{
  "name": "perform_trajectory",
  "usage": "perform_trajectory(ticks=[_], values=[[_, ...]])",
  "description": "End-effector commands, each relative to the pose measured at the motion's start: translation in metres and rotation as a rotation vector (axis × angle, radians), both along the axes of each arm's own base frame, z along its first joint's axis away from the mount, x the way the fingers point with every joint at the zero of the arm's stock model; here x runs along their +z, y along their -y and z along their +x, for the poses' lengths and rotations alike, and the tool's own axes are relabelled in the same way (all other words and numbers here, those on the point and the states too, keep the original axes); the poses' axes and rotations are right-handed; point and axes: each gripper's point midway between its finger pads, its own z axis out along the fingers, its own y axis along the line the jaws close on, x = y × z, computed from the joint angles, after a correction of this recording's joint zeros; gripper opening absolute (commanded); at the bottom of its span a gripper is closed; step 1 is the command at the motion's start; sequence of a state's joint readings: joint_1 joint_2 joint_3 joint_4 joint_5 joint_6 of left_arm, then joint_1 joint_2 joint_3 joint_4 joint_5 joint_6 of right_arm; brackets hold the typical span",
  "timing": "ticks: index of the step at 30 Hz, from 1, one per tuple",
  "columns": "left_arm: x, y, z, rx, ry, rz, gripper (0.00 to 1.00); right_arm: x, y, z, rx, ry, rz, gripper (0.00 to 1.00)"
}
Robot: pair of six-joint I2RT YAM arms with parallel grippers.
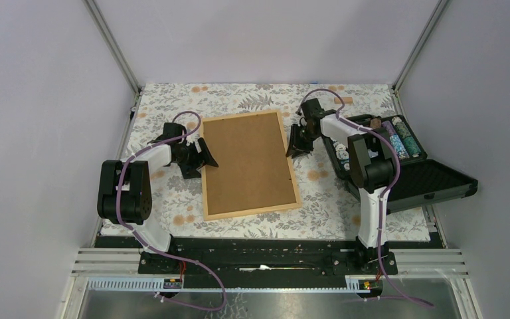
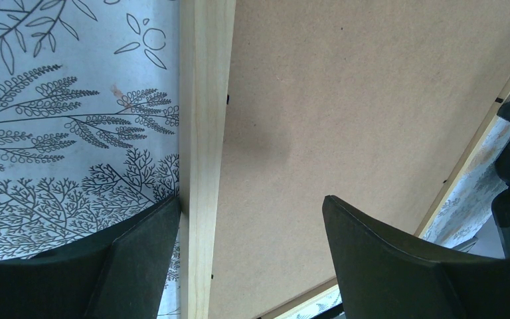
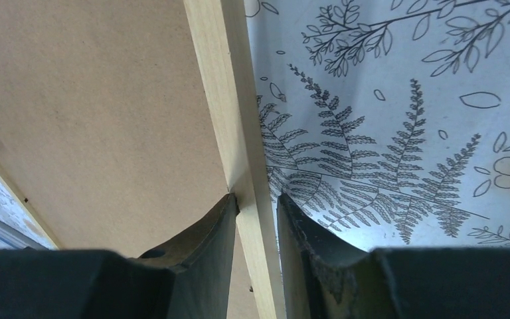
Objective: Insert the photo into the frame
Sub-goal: Install the photo frame at the center of the board.
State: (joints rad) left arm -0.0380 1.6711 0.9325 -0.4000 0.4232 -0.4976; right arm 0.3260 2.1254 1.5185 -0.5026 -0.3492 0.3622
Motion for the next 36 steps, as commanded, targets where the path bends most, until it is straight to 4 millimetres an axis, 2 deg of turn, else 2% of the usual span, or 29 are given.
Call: perform_trajectory(ticks=[1, 11, 22, 27, 29, 31, 33, 34, 36], values=[[-0.014, 0.003, -0.012, -0.014, -0.058, -0.007, 0.84, -0.017, -0.001, -0.006, 0.026, -0.018, -0.054, 0.36], [-0.014, 0.003, -0.012, -0.015, -0.058, -0.005, 0.84, -0.033, 0.011, -0.002, -0.006, -0.046, -0.146, 0.36], [-0.014, 0.003, -0.013, -0.016, -0.058, -0.007, 0.84, -0.045, 0.033, 0.002, -0.03, -0.069, -0.344, 0.36], [-0.013, 0.003, -0.012, -0.016, -0.056, -0.007, 0.84, -0.055, 0.02, -0.005, 0.034, -0.083, -0.378, 0.38], [-0.014, 0.003, -0.013, -0.016, -0.058, -0.007, 0.84, -0.055, -0.001, -0.013, 0.089, -0.108, -0.301, 0.4], [-0.014, 0.003, -0.013, -0.017, -0.057, -0.006, 0.84, -0.043, -0.032, -0.02, 0.139, -0.133, -0.144, 0.42], [-0.014, 0.002, -0.013, -0.016, -0.057, -0.003, 0.84, -0.018, -0.05, -0.018, 0.146, -0.103, -0.033, 0.43], [-0.014, 0.002, -0.013, -0.015, -0.058, -0.002, 0.84, -0.002, -0.054, -0.013, 0.143, -0.068, -0.007, 0.45], [-0.014, 0.002, -0.013, -0.015, -0.058, 0.001, 0.84, 0.024, -0.049, -0.001, 0.119, 0.007, -0.015, 0.53]])
